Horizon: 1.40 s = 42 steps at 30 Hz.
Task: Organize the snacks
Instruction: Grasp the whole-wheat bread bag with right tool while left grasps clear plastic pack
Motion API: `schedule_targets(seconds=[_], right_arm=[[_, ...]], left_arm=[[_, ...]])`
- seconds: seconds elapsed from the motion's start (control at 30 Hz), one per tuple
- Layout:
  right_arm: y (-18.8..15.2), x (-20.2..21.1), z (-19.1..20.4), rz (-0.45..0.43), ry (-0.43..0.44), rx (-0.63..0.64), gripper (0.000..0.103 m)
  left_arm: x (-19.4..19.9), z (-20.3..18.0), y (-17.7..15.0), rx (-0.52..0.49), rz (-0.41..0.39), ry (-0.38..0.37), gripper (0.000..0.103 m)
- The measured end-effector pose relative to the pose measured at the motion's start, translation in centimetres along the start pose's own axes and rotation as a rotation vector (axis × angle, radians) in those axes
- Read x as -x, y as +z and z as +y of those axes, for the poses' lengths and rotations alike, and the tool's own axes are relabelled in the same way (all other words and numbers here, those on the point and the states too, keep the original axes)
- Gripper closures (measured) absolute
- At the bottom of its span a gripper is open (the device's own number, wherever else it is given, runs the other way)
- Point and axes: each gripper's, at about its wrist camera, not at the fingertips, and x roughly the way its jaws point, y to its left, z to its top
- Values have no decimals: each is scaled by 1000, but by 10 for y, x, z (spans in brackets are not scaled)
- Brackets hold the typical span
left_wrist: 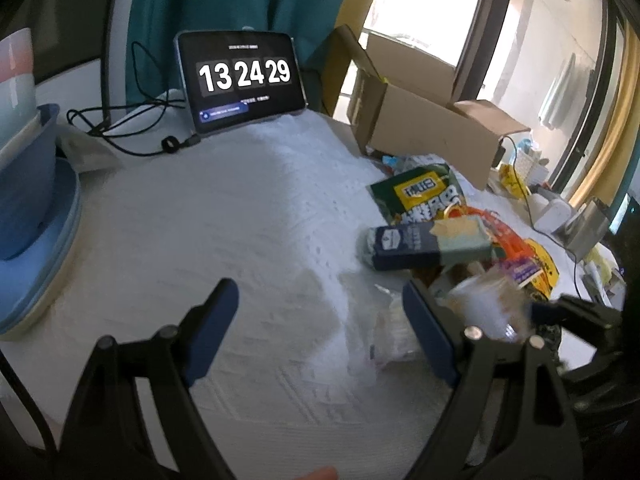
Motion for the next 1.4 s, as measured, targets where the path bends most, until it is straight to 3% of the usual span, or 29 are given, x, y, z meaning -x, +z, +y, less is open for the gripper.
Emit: schedule_targets(seconds=[0.27,0.4,0.63,0.8,0.87,0.97,1.4], right_arm=[[17,52,-40,-158,-46,-75,29],[19,60,-65,-180,-93,-112,29],[18,73,-98,-206,-96,-160,29],[20,77,-114,-218,-103,-175,29],[22,78,-119,-223,-105,-176,29],[26,79,-123,-229,-109,-177,29],[47,93,-128,-267,-136,-150,29]], left_arm=[[-14,-36,-4,-79,63,-43,17],[-32,-56,-12,-134,136,-69,17],[-58,-76,-23,-180,222,-61,17],[-64,-81,-25,-218,217,-55,18],[-63,-80,-24,-221,212,-62,31],[-60,-79,-18,-229,208,-66,41],[-24,-74,1,-225,138,-70,43]])
